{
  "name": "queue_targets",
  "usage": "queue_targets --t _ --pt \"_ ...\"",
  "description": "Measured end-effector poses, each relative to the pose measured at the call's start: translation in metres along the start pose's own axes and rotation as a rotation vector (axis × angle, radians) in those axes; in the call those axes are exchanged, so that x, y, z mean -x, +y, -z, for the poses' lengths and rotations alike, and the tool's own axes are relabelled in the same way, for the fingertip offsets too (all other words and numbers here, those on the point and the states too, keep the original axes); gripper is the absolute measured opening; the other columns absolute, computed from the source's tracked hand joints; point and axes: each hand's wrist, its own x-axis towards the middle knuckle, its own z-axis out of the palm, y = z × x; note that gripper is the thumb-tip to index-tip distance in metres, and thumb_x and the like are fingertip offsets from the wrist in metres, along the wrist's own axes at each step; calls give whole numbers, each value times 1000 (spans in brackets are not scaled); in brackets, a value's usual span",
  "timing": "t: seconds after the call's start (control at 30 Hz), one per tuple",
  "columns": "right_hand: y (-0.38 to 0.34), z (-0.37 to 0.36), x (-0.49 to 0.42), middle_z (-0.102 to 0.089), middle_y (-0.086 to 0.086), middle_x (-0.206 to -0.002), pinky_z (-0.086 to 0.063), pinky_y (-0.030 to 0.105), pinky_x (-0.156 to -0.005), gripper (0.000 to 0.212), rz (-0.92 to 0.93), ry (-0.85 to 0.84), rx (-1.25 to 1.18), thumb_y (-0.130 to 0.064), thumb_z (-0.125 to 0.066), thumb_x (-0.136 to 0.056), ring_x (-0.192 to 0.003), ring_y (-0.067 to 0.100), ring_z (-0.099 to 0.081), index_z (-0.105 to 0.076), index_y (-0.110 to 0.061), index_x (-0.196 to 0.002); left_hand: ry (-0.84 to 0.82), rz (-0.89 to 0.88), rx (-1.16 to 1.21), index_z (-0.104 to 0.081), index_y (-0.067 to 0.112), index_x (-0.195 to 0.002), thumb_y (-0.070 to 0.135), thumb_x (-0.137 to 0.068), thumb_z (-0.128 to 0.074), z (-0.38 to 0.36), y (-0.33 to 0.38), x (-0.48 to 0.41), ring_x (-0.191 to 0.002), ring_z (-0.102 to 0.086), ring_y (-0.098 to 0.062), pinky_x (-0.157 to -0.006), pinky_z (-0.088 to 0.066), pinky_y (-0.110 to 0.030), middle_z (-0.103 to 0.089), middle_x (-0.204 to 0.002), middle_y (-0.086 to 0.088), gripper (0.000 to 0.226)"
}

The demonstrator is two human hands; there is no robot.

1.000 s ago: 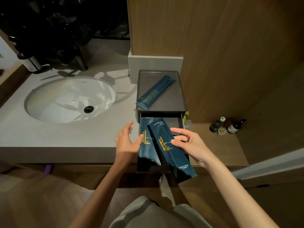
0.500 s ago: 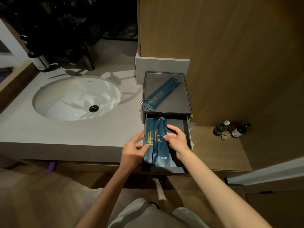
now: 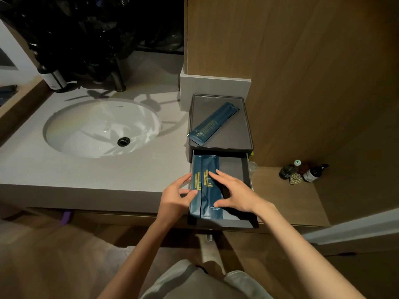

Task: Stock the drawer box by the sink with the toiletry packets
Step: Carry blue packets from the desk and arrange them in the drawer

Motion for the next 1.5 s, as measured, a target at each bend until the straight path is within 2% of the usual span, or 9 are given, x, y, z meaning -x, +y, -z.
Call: queue_targets --t 0.23,0.5,0.67,0.8,0.9,0.97,1.17,1.37,1.5 --pt "3 -15 1 19 -7 -159 -16 41 -118 113 -37 -115 83 -39 -79 -72 -147 16 15 2 -41 -151 -13 14 -19 -50 30 -135 18 -85 -68 2 -1 0 -87 -71 -11 -81 -58 -32 -65 -124 3 54" --pt "-4 -30 -3 24 1 -158 2 35 -118 113 -35 -13 153 -48 -74 -74 -146 21 19 8 -37 -151 -17 1 -33 -49 26 -137 18 -86 -67 3 0 2 -90 -71 -12 -82 -58 -38 -60 -131 5 55" --pt "-8 -36 -5 22 2 -159 -2 40 -120 112 -64 32 204 -59 -70 -73 -147 22 16 7 -35 -151 -20 -11 -39 -49 26 -137 18 -87 -67 2 -1 1 -91 -71 -12 -83 -58 -39 -58 -133 7 54" --pt "-16 -23 2 6 -2 -162 -31 43 -112 97 -90 28 210 -59 -63 -80 -149 21 -6 -2 -37 -152 -17 -15 -94 -50 29 -135 27 -88 -64 6 0 -3 -90 -70 -13 -87 -56 -40 -58 -134 4 48" --pt "-24 0 10 -38 -5 -152 -43 39 -105 63 -6 310 206 -46 -56 -91 -137 16 -41 -33 -31 -147 36 7 -138 -47 25 -138 33 -91 -60 14 11 -14 -95 -63 -11 -89 -47 -27 -56 -136 2 50" --pt "-26 18 12 -50 -6 -143 -40 33 -107 47 43 514 207 -33 -54 -95 -132 11 -45 -45 -26 -141 83 -38 -160 -43 23 -141 33 -92 -57 19 25 -24 -102 -57 -9 -87 -42 -22 -52 -138 2 51" --pt "-6 59 -7 -40 -2 -150 -26 31 -114 46 -21 542 215 -30 -46 -99 -142 15 -30 -40 -25 -144 231 -247 -290 -47 19 -137 37 -90 -60 23 70 -91 -121 -50 -18 -99 -42 -31 -52 -135 -4 52" --pt "9 65 -31 -35 -1 -154 -20 33 -117 45 -70 416 289 -33 -40 -101 -144 19 -26 -36 -27 -146 141 -358 -606 -44 20 -140 46 -86 -60 -5 82 -148 -124 -47 -24 -103 -36 -37 -54 -133 -4 61" --pt "12 67 -35 -38 -4 -152 -29 33 -113 42 -81 444 322 -34 -40 -101 -143 17 -30 -42 -30 -143 81 -411 -852 -38 20 -144 49 -87 -56 -21 77 -165 -129 -42 -24 -106 -34 -37 -49 -139 -4 67"
